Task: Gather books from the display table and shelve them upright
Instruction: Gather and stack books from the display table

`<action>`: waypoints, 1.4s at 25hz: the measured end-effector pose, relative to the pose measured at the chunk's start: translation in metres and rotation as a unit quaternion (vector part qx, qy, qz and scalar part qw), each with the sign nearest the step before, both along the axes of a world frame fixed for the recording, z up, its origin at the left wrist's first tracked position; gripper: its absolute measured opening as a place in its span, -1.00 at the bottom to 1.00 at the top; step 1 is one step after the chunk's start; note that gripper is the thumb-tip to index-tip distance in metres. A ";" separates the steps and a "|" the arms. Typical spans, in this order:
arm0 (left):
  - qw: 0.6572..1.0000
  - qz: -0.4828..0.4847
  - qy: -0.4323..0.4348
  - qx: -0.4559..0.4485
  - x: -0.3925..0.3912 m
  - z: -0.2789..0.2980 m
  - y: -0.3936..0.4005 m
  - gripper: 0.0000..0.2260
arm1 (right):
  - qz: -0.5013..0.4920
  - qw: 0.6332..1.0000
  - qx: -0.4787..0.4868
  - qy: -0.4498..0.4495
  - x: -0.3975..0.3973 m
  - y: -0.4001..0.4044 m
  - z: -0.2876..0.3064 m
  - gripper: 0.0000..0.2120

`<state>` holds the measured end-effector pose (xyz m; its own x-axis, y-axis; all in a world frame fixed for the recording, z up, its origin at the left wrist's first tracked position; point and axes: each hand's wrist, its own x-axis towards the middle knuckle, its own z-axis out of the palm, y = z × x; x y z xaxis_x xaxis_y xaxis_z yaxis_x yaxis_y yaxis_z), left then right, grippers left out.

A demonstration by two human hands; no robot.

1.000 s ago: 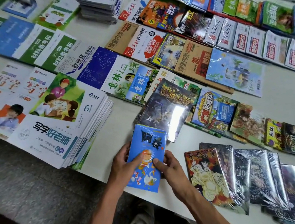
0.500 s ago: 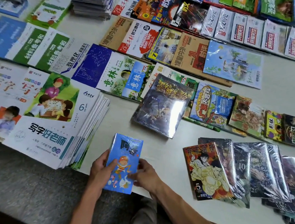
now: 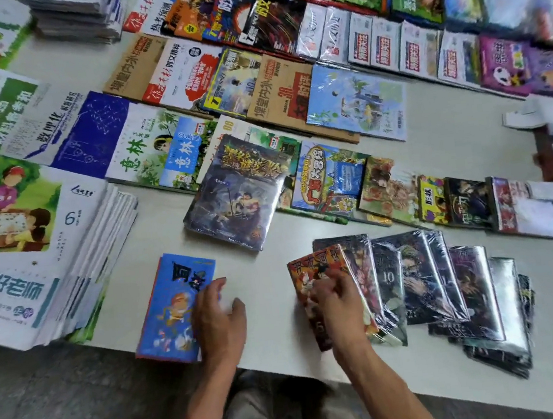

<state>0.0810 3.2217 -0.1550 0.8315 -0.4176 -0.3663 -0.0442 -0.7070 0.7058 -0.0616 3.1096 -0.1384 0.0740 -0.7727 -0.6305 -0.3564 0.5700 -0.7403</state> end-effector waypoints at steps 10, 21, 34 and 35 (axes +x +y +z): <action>0.974 0.004 0.223 0.046 -0.098 -0.024 -0.090 -0.69 | 0.187 0.946 -0.078 0.254 -0.128 -0.070 -0.007 -0.79; 0.955 0.011 0.296 0.003 -0.147 -0.026 -0.120 -0.52 | 0.134 0.936 -0.176 0.272 -0.180 -0.105 0.005 -0.69; 0.922 0.024 0.382 -0.058 -0.186 -0.025 -0.156 -0.55 | 0.160 0.979 0.045 0.120 -0.191 -0.147 0.000 0.14; 0.917 0.021 0.391 -0.069 -0.189 -0.025 -0.156 -0.55 | 0.171 0.977 0.045 0.121 -0.190 -0.143 -0.001 0.22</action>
<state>-0.1084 3.0660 -0.1798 0.3535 -0.4781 -0.8040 0.5401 -0.5975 0.5927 -0.2513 2.9669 -0.1392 0.1586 -0.6691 -0.7260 -0.6954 0.4463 -0.5632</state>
